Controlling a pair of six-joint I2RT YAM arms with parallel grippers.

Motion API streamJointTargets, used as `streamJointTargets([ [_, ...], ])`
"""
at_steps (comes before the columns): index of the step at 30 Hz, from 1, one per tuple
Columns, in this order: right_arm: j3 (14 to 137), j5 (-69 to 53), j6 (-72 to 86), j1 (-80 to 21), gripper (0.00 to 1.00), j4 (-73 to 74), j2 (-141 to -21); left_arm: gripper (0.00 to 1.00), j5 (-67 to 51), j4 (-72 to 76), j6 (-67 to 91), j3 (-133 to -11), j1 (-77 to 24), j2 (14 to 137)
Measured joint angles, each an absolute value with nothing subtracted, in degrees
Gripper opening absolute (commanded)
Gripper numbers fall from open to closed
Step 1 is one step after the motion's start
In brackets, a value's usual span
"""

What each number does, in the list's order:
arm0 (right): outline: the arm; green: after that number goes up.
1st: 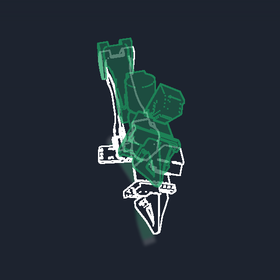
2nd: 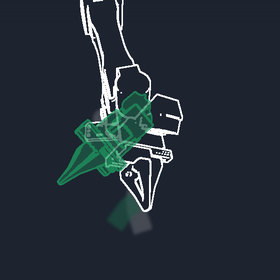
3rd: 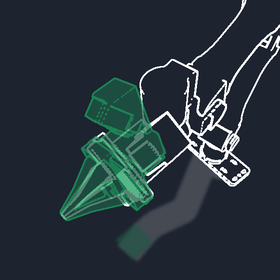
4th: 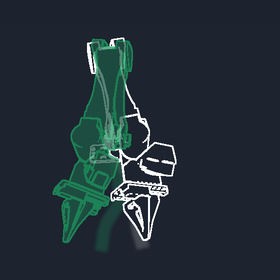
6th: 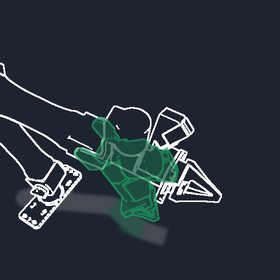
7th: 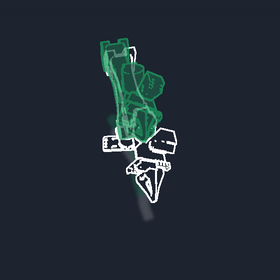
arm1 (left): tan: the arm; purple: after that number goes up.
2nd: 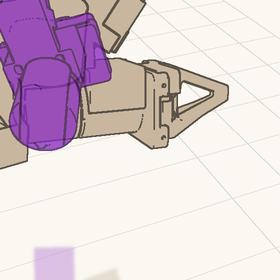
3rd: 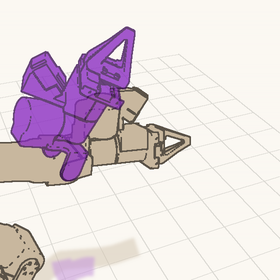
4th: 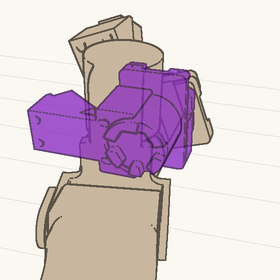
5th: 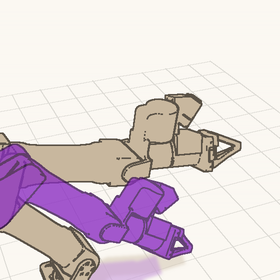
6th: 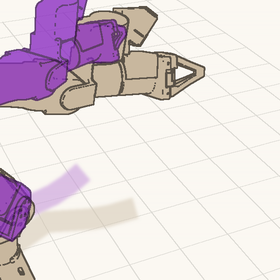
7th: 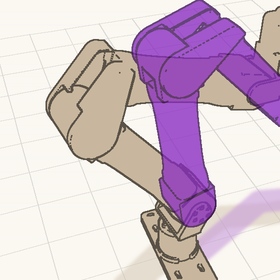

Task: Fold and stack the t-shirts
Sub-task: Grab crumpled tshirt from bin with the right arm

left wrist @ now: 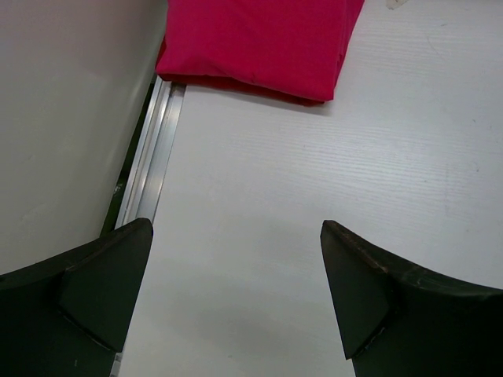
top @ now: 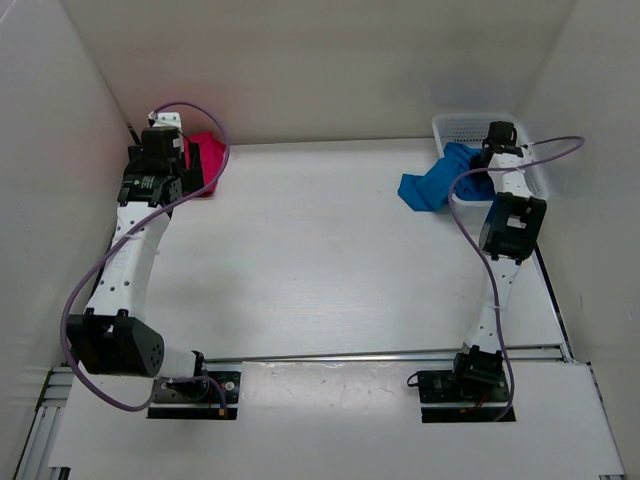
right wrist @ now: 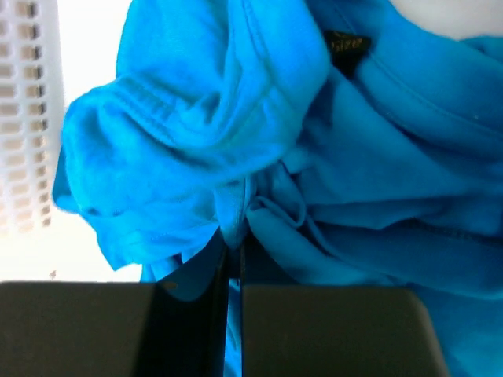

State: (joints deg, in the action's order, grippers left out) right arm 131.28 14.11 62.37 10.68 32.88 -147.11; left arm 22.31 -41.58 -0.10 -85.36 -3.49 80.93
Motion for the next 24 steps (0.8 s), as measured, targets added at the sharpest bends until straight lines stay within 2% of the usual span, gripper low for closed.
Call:
streamJointTargets([
  [4, 128.9, 12.3, 59.0, 9.8, 0.01, 30.1, -144.7, 0.99, 22.3, -42.1, -0.1, -82.4, -3.5, 77.7],
  [9, 126.9, 10.8, 52.0, 6.8, 0.01, 27.7, -136.1, 0.99, 21.5, -42.0, -0.1, -80.0, -3.5, 73.6],
  [19, 127.0, 9.9, 36.4, -1.1, 0.01, 20.3, -103.2, 0.99, 18.7, -44.3, -0.1, -73.3, -3.5, 59.4],
  [24, 127.4, 7.5, 30.3, -12.3, 0.01, 14.4, -90.2, 0.99, 16.9, -45.8, -0.1, -71.2, -3.4, 52.7],
])
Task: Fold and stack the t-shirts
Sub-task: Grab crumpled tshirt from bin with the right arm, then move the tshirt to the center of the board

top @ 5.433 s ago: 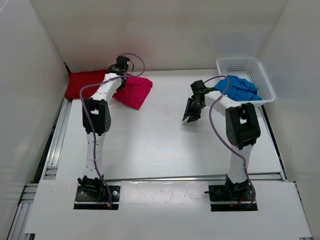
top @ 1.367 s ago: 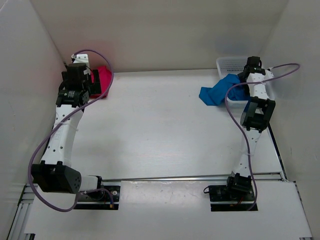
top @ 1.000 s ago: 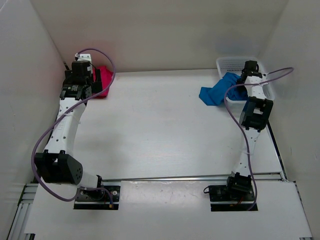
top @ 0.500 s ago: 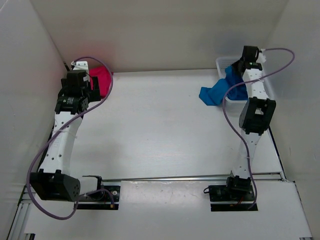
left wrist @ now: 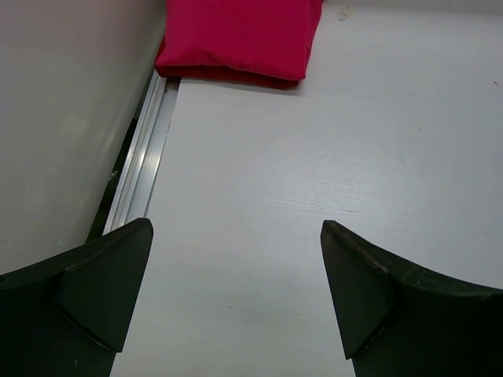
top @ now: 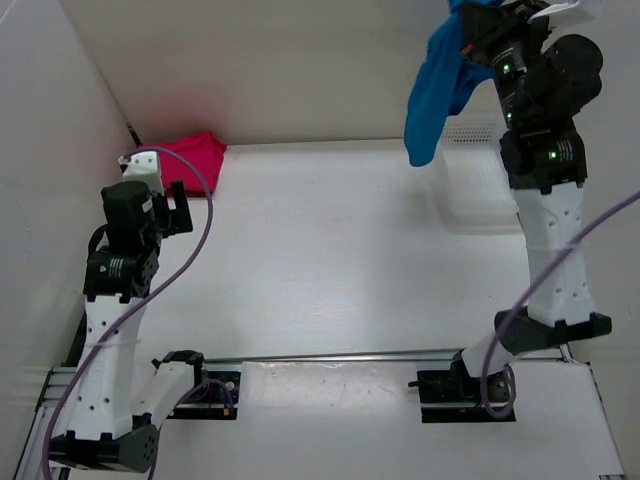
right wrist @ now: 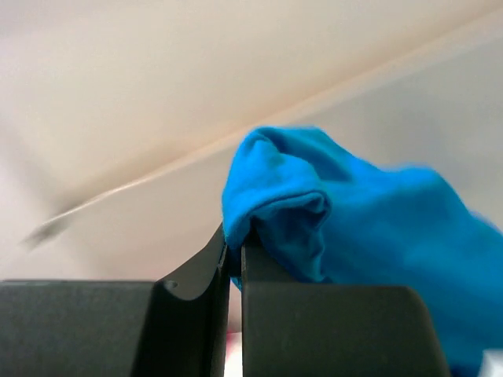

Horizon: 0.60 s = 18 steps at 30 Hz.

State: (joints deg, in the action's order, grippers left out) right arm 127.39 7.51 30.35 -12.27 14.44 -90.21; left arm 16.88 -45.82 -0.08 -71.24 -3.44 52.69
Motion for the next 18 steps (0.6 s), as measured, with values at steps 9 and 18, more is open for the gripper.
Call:
streamJointTargets([
  [9, 124.5, 2.0, 34.2, -30.1, 0.01, 9.8, -85.8, 0.99, 12.7, -49.3, -0.1, -72.4, -2.7, 51.9],
  [18, 123.8, 5.7, 38.8, -33.7, 0.92, 24.2, -103.7, 0.99, 6.4, -54.5, -0.1, -74.0, -2.7, 58.0],
])
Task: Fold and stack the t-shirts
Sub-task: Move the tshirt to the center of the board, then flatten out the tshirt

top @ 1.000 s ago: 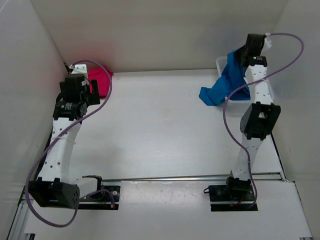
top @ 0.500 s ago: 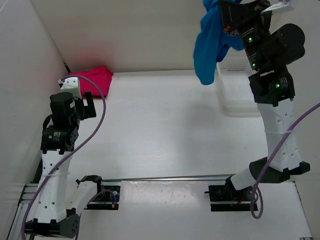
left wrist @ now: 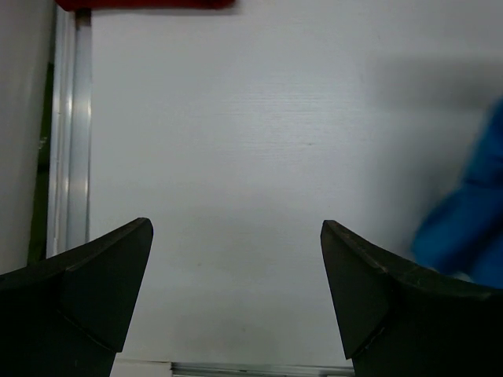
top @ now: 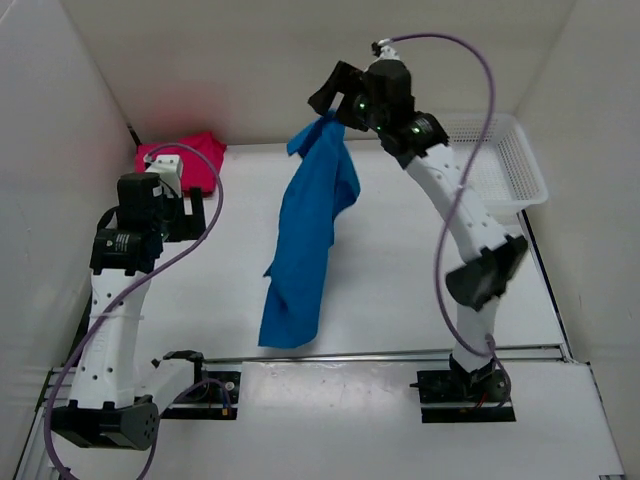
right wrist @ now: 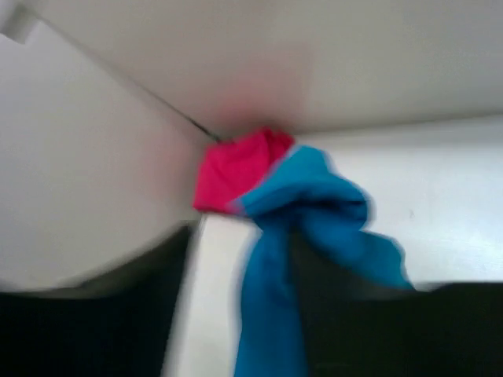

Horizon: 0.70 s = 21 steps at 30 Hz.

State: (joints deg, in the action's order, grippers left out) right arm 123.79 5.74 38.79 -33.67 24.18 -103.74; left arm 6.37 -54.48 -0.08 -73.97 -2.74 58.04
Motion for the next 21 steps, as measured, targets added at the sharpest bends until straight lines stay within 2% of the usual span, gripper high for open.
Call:
streamJointTargets([
  [1, 127.9, 4.5, 38.6, -33.0, 1.00, 26.8, -108.7, 0.99, 5.3, -55.0, -0.1, -74.0, -2.7, 58.4],
  [3, 135.6, 1.0, 38.1, -31.3, 1.00, 31.9, -118.3, 0.99, 3.4, -56.2, -0.1, -74.0, -3.3, 59.2],
  [5, 136.4, -1.5, 37.7, -29.8, 1.00, 36.3, -123.7, 0.99, 1.6, -57.5, -0.1, -73.9, -4.9, 60.4],
  [9, 112.0, -3.0, 37.1, -27.4, 1.00, 38.6, -119.3, 0.99, -0.3, -59.3, 0.0, -72.6, -12.2, 63.0],
  [11, 96.0, -4.1, 37.1, -25.8, 0.97, 38.7, -113.4, 0.99, -0.2, -59.7, 0.0, -70.5, -17.9, 64.4],
  [13, 86.5, -5.5, 37.1, -24.4, 0.94, 39.7, -108.8, 0.99, 0.2, -60.0, 0.0, -67.3, -24.8, 67.2],
  [17, 81.4, -8.8, 36.8, -22.6, 0.87, 38.3, -104.7, 0.99, 0.4, -58.2, 0.0, -61.1, -34.0, 75.4],
  [21, 80.4, -13.1, 37.3, -24.1, 0.79, 32.8, -106.2, 0.99, 0.2, -55.0, 0.0, -56.3, -37.5, 82.2],
])
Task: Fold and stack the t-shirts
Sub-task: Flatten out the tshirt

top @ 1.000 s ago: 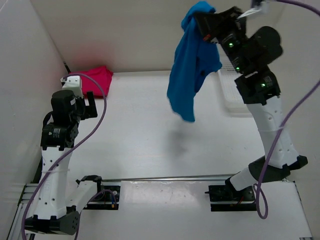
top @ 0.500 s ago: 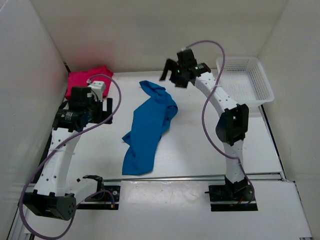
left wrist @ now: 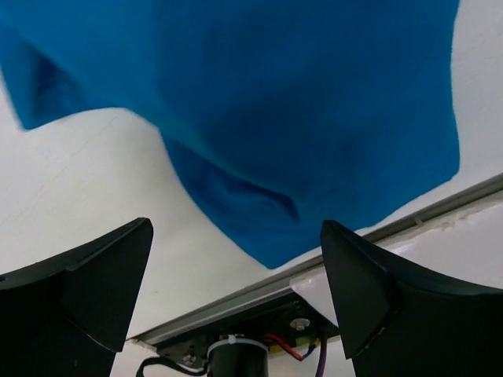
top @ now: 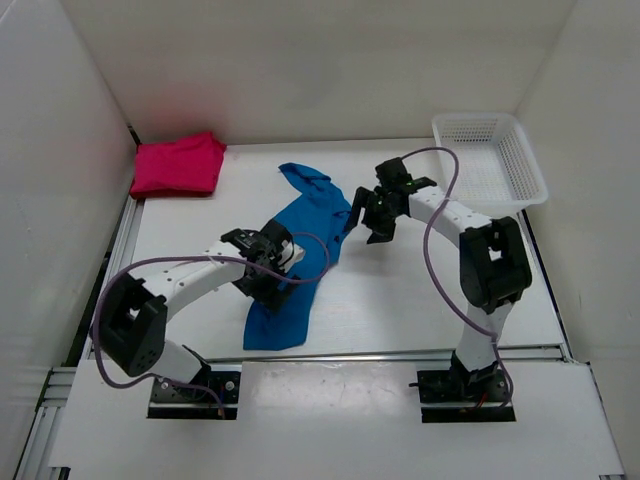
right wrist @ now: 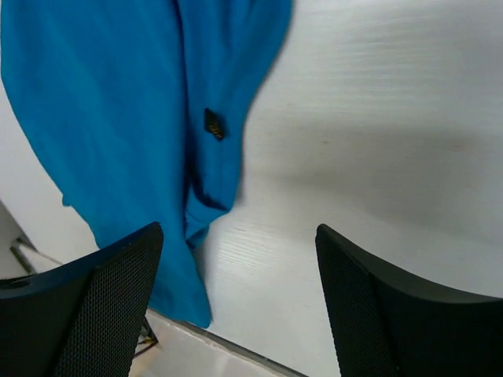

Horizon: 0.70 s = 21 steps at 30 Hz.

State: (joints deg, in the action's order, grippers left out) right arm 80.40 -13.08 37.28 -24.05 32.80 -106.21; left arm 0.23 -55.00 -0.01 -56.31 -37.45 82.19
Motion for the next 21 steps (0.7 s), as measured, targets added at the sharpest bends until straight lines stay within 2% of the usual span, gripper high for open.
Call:
streamJointTargets([
  [2, 80.0, -15.0, 38.2, -24.9, 0.72, 30.5, -108.4, 0.99, 0.0, -53.3, 0.0, -55.0, -38.7, 84.1],
  [6, 80.8, -17.0, 39.6, -25.9, 0.69, 28.6, -114.0, 0.99, -0.3, -50.1, 0.0, -53.7, -40.9, 86.9],
  [10, 82.7, -19.9, 41.3, -26.0, 0.61, 28.6, -118.5, 0.76, -0.5, -47.7, 0.1, -52.1, -42.7, 89.1],
  [11, 83.4, -20.5, 41.8, -26.1, 0.61, 28.4, -119.2, 0.65, -0.7, -47.5, 0.1, -51.8, -43.1, 89.6],
  [12, 84.1, -21.3, 42.3, -26.2, 0.60, 28.3, -119.8, 0.59, -1.0, -47.1, 0.2, -51.3, -43.3, 89.9],
  [13, 84.6, -22.0, 42.8, -26.2, 0.55, 28.3, -120.4, 0.51, -1.1, -46.9, 0.3, -51.0, -43.4, 90.2],
  [14, 85.0, -22.8, 43.4, -26.4, 0.50, 28.1, -121.0, 0.33, -1.4, -46.5, 0.1, -50.5, -43.6, 90.6],
  [15, 85.2, -23.4, 43.7, -26.5, 0.37, 28.0, -121.4, 0.22, -1.4, -46.2, 0.2, -50.2, -43.6, 90.9],
  [16, 85.3, -23.8, 43.9, -26.7, 0.29, 28.0, -121.9, 0.14, -1.4, -46.2, 0.2, -50.2, -43.6, 91.0],
  [17, 85.3, -24.3, 44.3, -26.7, 0.21, 28.0, -122.3, 0.11, -1.6, -46.1, 0.0, -50.2, -43.6, 91.0],
  [18, 85.3, -24.9, 44.7, -26.8, 0.06, 28.1, -122.8, 0.11, -1.9, -46.0, 0.0, -50.2, -43.3, 91.0],
  [19, 85.3, -25.2, 44.8, -26.9, 0.00, 28.2, -123.2, 0.11, -2.3, -46.0, -0.1, -50.2, -42.7, 91.0],
  [21, 84.5, -25.7, 45.3, -26.9, 0.00, 28.1, -123.3, 0.11, -3.4, -46.1, 0.0, -50.2, -41.3, 90.9],
])
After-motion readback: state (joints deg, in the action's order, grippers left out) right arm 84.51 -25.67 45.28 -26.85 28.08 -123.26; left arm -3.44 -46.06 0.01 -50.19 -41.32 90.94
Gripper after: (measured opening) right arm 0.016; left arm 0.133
